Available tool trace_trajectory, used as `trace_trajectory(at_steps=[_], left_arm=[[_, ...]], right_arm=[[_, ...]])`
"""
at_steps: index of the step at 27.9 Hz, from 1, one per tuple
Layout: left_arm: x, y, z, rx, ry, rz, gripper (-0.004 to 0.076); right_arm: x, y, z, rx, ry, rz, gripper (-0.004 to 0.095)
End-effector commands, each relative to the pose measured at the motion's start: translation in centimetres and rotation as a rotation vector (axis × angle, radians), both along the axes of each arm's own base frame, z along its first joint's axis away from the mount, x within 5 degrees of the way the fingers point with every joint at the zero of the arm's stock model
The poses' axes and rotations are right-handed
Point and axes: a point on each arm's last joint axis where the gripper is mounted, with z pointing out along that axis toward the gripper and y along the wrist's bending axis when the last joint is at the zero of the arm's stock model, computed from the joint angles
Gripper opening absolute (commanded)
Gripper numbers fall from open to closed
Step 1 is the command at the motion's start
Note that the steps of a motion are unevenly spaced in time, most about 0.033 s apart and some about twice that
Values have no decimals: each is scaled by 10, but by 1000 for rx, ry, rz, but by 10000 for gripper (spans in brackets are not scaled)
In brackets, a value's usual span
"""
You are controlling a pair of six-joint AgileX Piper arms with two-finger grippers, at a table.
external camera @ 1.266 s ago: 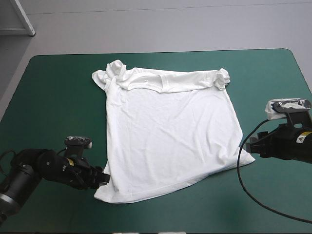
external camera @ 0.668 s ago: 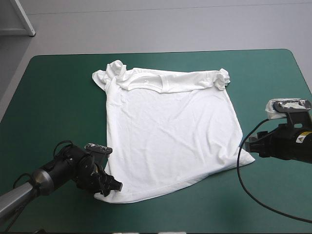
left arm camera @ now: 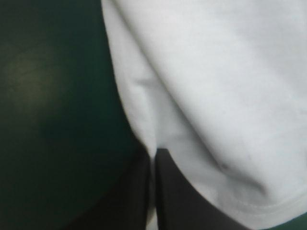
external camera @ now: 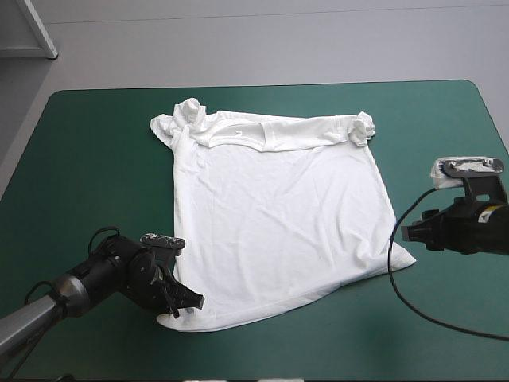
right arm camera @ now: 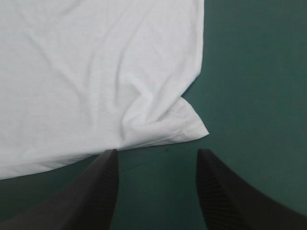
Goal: Fold the cloth
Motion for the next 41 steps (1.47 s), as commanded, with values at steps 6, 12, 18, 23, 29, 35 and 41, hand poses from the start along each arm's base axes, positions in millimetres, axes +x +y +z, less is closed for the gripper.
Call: trace_trajectory(at_steps=[6,12,18,23,29,35,41], left_arm=[[1,-8,0,-74,0,29,-8],[3,-9,0,-87,-26,30,-8],[4,-9,0,-92,-34,31,-8],[5,-10,0,-97,-43,32,-8],[6,-10,1,-104,-51,36,-8],[6,-10,1,-103,-51,35,-8],[5,-11,1,-114,-45,46,-8]], right_arm=[[87,-6,-53,-26,197,-69,582],[105,-6,-89,-34,312,-67,581],[102,-6,-131,-40,388,-67,581],[102,-6,-148,-36,367,-65,579],[110,-4,-176,-16,437,-55,579],[114,1,-190,39,498,-50,532],[112,10,-188,90,513,4,-7]])
